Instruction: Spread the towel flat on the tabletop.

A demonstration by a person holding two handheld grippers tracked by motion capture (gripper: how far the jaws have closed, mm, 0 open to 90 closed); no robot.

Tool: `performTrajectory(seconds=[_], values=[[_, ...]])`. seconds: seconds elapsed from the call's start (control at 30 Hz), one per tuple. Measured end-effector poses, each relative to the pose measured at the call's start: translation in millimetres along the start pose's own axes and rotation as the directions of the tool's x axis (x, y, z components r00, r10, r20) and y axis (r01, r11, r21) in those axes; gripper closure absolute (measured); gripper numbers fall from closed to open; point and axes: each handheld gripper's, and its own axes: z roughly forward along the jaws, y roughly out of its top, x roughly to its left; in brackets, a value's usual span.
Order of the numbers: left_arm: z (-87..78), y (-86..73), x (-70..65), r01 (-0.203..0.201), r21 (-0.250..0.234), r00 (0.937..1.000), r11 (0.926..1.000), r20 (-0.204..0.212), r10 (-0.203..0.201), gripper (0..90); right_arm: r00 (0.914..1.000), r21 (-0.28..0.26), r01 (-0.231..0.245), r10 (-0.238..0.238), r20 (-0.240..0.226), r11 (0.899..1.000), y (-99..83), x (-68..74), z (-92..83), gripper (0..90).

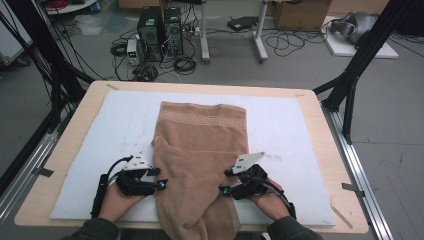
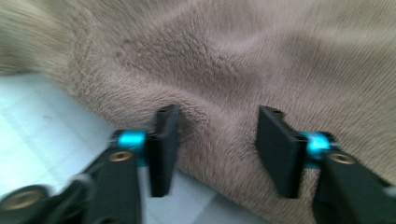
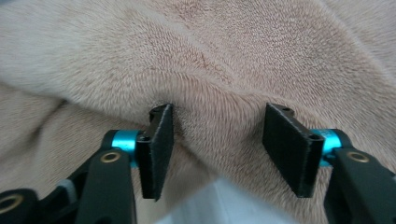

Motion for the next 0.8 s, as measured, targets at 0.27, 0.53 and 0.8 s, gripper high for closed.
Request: performTrajectory(seconds=[0.27, 0.53, 0.8], values=[[7.5, 2.0, -5.1, -0.001, -0.036, 0.9997, 0.9993, -0.025, 0.0, 84.3, 0.9994, 0.033, -0.03, 0.031, -0.013, 0.999, 13.8, -13.5, 13.6, 79.6], [-21.2, 21.1, 8.7, 0.145, -0.26, 0.9893, 0.9546, 0.024, -0.144, 85.0, 0.994, 0.0, -0.051, 0.051, 0.097, 0.999, 29.9, -33.2, -28.3, 80.3], [16.9, 63.0, 26.9, 0.136, -0.231, 0.9855, 0.9635, -0.069, -0.155, 85.0, 0.9691, 0.036, -0.153, 0.143, 0.201, 0.988, 33.4, -83.0, -19.9, 80.4]])
